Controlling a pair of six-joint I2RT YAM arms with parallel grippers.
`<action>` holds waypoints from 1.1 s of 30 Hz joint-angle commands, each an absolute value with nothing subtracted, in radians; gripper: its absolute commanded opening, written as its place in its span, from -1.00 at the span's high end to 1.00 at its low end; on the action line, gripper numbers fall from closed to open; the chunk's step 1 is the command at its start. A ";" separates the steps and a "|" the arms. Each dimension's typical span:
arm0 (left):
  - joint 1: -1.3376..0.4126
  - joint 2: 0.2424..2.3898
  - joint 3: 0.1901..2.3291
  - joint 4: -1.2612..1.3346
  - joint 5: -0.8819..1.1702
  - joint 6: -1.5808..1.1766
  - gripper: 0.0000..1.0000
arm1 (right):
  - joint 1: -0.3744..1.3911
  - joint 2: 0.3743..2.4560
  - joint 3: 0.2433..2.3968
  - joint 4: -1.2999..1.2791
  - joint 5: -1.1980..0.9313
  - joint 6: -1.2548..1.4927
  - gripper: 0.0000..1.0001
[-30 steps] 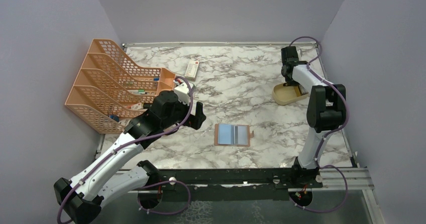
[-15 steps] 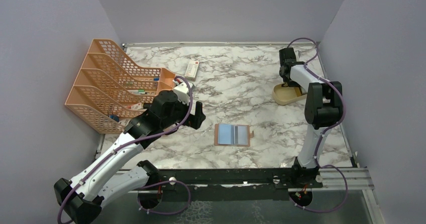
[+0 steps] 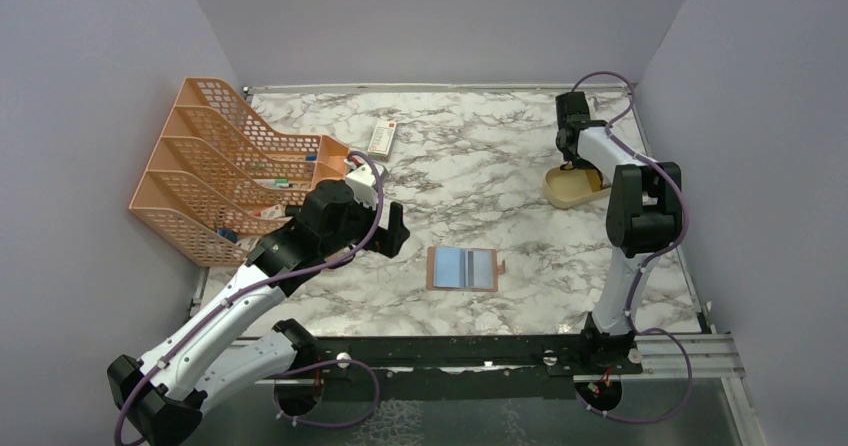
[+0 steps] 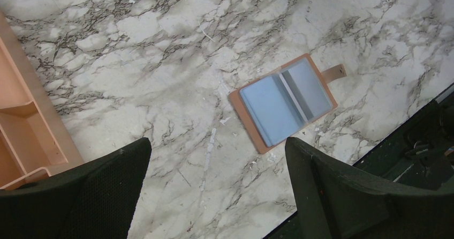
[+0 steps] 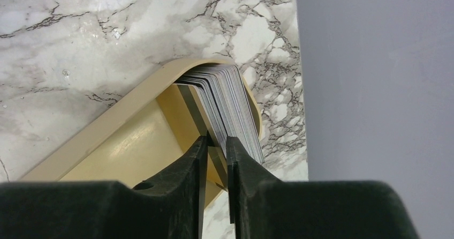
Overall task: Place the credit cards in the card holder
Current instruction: Pick up the credit card from the storage box.
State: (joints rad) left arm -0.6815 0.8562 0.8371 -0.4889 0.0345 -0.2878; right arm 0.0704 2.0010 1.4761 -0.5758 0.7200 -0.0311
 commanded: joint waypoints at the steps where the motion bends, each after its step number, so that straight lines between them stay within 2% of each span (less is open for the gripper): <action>1: -0.675 0.840 0.833 -0.482 0.055 -0.276 -0.98 | 0.069 1.993 1.498 -0.557 0.720 -0.022 0.72; 19: -0.669 0.899 0.831 -0.480 0.045 -0.297 -0.98 | 0.115 1.861 1.509 -0.760 0.554 0.179 0.98; 23: -0.669 0.925 0.823 -0.480 0.018 -0.347 -0.73 | 0.132 1.780 1.483 -0.792 0.467 0.235 0.98; 29: -0.670 0.996 0.821 -0.457 0.103 -0.425 -0.29 | 0.160 1.594 1.379 -0.745 0.218 0.279 0.98; 32: -0.669 1.035 0.820 -0.423 0.141 -0.466 0.06 | 0.162 1.492 1.301 -0.678 0.028 0.299 0.98; 33: -0.669 1.045 0.817 -0.405 0.154 -0.478 0.26 | 0.164 1.457 1.271 -0.644 -0.038 0.307 0.98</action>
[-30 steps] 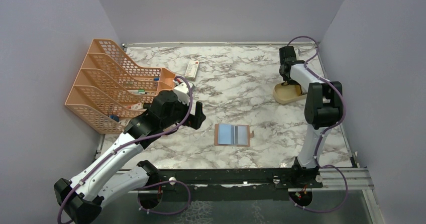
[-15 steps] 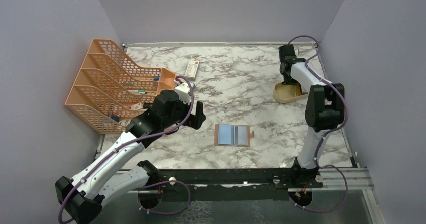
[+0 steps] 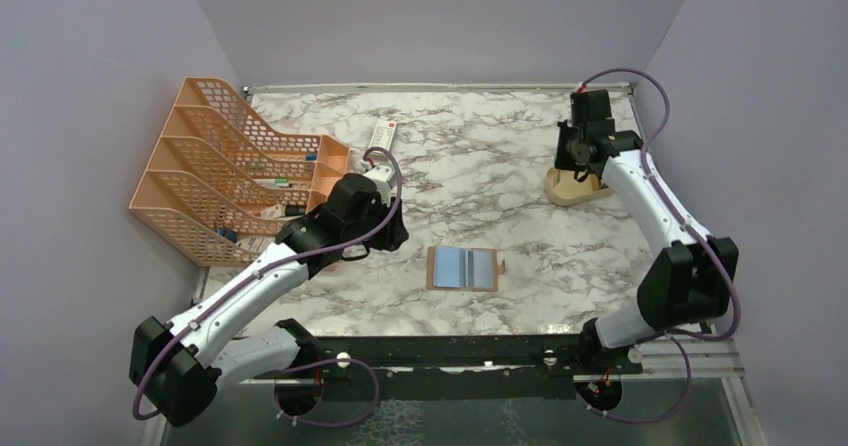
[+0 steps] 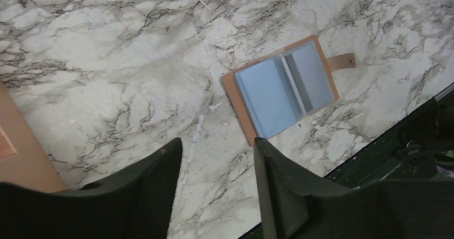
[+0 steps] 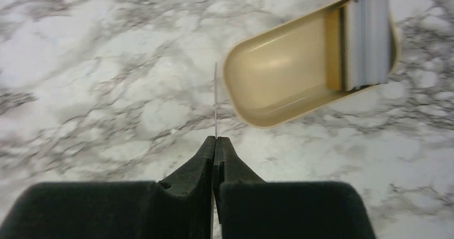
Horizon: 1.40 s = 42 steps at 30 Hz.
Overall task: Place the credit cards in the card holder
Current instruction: Pick up the credit card from the storage box, then insert the credit card into the card holder.
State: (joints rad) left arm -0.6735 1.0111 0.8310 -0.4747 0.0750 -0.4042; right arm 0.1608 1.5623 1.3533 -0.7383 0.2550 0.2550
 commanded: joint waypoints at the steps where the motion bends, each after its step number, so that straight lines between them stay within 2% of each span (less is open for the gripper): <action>1: -0.669 1.058 0.809 -0.385 0.169 -0.491 0.46 | 0.166 1.427 1.240 -0.617 -0.096 0.321 0.98; 4: -0.669 1.092 0.777 -0.309 0.230 -0.529 1.00 | 0.182 1.358 1.160 -0.555 -0.230 0.348 0.98; 11: -0.670 1.173 0.696 -0.137 0.306 -0.625 1.00 | 0.255 1.241 0.962 -0.408 -0.415 0.436 0.98; 20: -0.671 1.282 0.622 0.063 0.407 -0.687 1.00 | 0.449 1.253 0.765 -0.218 -0.547 0.605 0.98; 27: -0.670 1.346 0.570 0.159 0.421 -0.721 1.00 | 0.512 1.287 0.672 -0.140 -0.499 0.658 0.98; 35: -0.675 1.432 0.547 0.228 0.448 -0.758 0.94 | 0.512 1.306 0.647 -0.199 -0.412 0.612 0.98; 42: -0.680 1.457 0.547 0.245 0.446 -0.766 1.00 | 0.511 1.318 0.626 -0.224 -0.351 0.612 0.98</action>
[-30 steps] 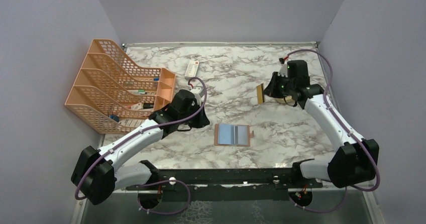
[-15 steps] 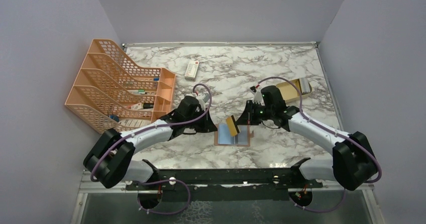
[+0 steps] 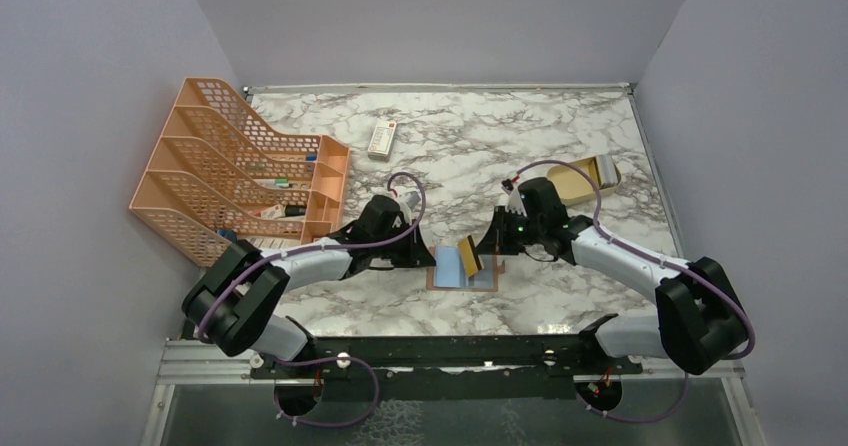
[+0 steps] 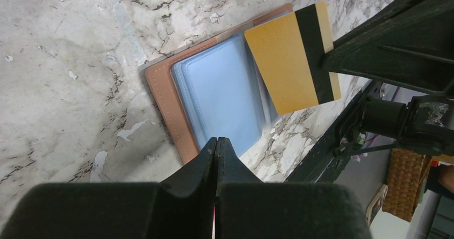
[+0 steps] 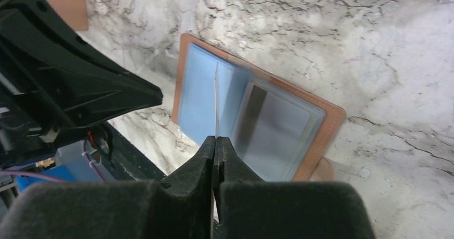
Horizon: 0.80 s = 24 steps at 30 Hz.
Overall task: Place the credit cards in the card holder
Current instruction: Insert the credit card into the card holder.
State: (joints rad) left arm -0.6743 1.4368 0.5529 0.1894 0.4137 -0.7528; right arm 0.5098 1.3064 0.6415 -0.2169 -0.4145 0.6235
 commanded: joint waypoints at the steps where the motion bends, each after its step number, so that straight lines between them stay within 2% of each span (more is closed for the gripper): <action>1: -0.684 1.462 0.546 0.249 0.445 -0.769 1.00 | 0.511 1.320 0.625 -0.223 -0.347 0.610 0.98; 14: -0.720 1.480 0.519 0.197 0.348 -0.784 1.00 | 0.506 1.379 0.581 -0.150 -0.428 0.657 0.98; 24: -0.733 1.475 0.499 0.173 0.311 -0.777 1.00 | 0.503 1.336 0.536 -0.136 -0.434 0.682 0.98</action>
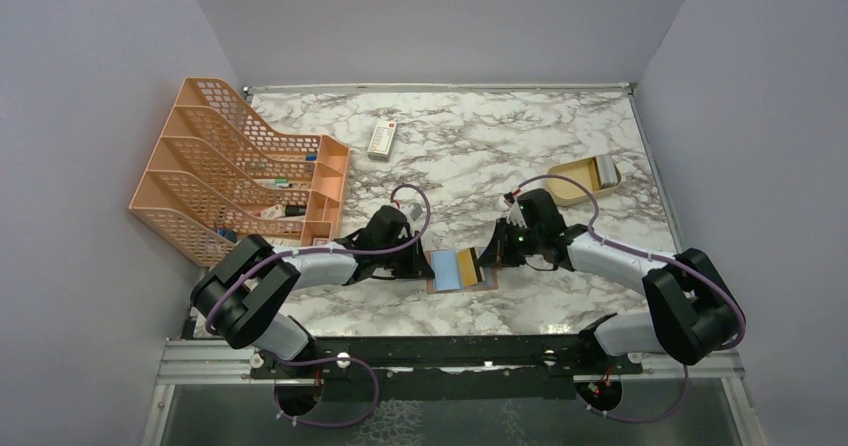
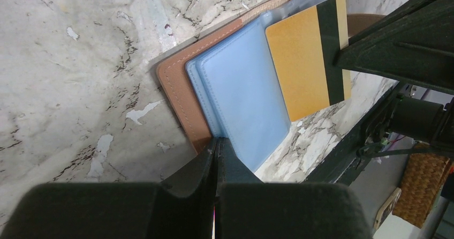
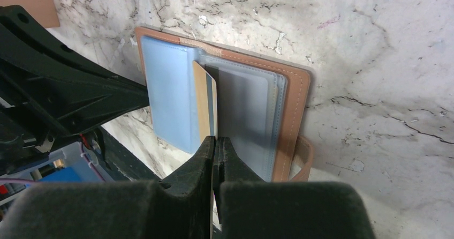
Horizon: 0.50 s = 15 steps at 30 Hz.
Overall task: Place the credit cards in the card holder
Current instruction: Insert the credit card into the card holder.
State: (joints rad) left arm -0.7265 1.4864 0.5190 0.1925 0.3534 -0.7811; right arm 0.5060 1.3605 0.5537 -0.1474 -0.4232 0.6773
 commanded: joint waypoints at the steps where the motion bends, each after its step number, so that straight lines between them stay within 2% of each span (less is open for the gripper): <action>1: -0.733 1.476 0.498 0.174 0.312 -0.775 1.00 | 0.503 1.335 0.538 -0.142 -0.435 0.680 0.98; 15: -0.736 1.471 0.498 0.167 0.286 -0.761 1.00 | 0.478 1.408 0.535 -0.075 -0.482 0.620 0.98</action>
State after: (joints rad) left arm -0.7292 1.4799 0.5140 0.1936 0.3344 -0.7799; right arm 0.4885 1.3769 0.5365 -0.0998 -0.4648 0.6559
